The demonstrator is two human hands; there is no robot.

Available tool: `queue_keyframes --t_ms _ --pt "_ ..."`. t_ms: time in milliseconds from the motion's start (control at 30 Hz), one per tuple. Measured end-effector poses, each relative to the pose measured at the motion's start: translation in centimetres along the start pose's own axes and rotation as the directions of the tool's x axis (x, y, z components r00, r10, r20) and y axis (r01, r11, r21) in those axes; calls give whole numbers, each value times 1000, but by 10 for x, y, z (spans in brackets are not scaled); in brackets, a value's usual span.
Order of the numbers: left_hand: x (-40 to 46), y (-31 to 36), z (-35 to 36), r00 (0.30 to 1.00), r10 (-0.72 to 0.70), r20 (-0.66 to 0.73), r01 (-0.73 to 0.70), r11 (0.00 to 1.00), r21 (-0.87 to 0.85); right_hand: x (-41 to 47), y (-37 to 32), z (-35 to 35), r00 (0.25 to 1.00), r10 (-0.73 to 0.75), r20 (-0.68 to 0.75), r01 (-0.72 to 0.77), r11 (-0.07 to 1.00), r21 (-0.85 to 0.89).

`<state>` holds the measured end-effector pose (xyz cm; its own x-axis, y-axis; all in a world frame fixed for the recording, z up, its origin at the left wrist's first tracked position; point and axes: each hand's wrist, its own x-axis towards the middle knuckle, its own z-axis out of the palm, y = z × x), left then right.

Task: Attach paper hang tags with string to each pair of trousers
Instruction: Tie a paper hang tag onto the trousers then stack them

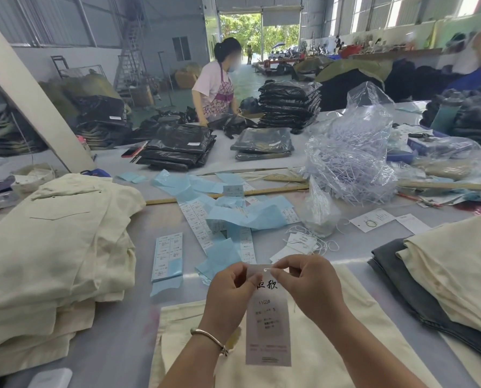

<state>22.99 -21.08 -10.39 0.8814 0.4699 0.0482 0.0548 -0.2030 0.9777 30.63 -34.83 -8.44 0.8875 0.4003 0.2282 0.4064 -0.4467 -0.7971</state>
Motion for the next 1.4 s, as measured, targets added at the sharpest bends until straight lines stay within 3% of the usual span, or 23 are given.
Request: queue_keyframes --t_ms 133,367,833,1000,1400 --pt "-5 4 3 999 32 10 -32 997 -65 -2 -2 2 999 -11 -33 7 994 -108" --pt "-10 9 6 998 53 15 -50 989 -137 -5 -1 4 997 -37 -70 27 991 -133" --pt "-12 6 16 996 85 9 -84 996 -25 -12 0 8 978 -32 -205 -20 968 -250" --pt "-15 7 18 992 129 -1 -129 992 5 -18 -1 11 960 -140 -244 57 946 -320" --pt "-15 3 20 986 161 40 -163 985 52 -13 3 4 993 -35 -111 0 952 -305"
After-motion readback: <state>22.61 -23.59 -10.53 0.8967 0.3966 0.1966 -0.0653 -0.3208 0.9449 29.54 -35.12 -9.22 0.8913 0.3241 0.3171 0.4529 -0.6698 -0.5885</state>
